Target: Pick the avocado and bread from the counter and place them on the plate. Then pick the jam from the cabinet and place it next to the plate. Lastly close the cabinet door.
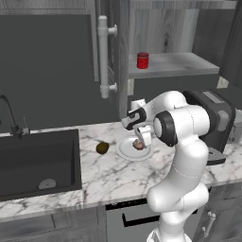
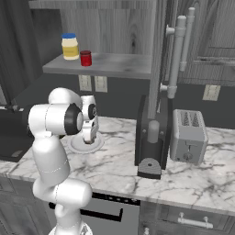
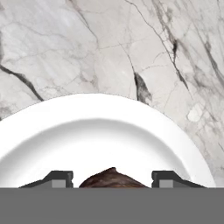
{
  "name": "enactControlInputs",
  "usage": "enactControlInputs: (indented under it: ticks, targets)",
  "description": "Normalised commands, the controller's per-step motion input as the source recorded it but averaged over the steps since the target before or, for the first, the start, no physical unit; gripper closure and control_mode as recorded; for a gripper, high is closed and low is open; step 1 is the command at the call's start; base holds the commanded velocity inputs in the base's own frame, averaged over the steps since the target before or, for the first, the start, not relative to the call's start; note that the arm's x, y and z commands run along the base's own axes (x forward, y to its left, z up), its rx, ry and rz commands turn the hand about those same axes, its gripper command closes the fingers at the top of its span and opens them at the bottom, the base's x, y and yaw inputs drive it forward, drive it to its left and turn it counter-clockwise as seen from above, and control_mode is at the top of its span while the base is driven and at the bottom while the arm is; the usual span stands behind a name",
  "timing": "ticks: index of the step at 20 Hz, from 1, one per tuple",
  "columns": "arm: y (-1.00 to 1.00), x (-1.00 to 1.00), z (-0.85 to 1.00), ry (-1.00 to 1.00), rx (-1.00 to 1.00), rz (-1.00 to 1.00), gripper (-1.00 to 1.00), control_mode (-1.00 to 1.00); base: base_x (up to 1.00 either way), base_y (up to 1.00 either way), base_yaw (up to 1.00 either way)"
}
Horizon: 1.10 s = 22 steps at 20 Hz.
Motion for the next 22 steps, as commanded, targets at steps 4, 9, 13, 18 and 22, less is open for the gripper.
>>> enactControlInputs:
  ticks: [4, 9, 13, 18, 22]
  targets:
    - [0.04, -0.02, -0.21, 0.0, 0.0, -0.02, 1.0, -1.0, 0.0, 0.0, 0.0]
    - [0.0, 0.0, -0.26, 0.0, 0.0, -0.01, 1.0, -1.0, 0.0, 0.0, 0.0]
    - [0.0, -0.01, -0.22, 0.0, 0.0, -0.02, 1.0, -1.0, 0.0, 0.0, 0.0]
    - [0.0, -0.09, -0.06, -0.02, 0.0, -0.02, -1.0, -1.0, 0.0, 0.0, 0.0]
    - [0.0, -0.16, 0.13, -0.15, 0.0, 0.0, -1.0, -1.0, 0.0, 0.0, 0.0]
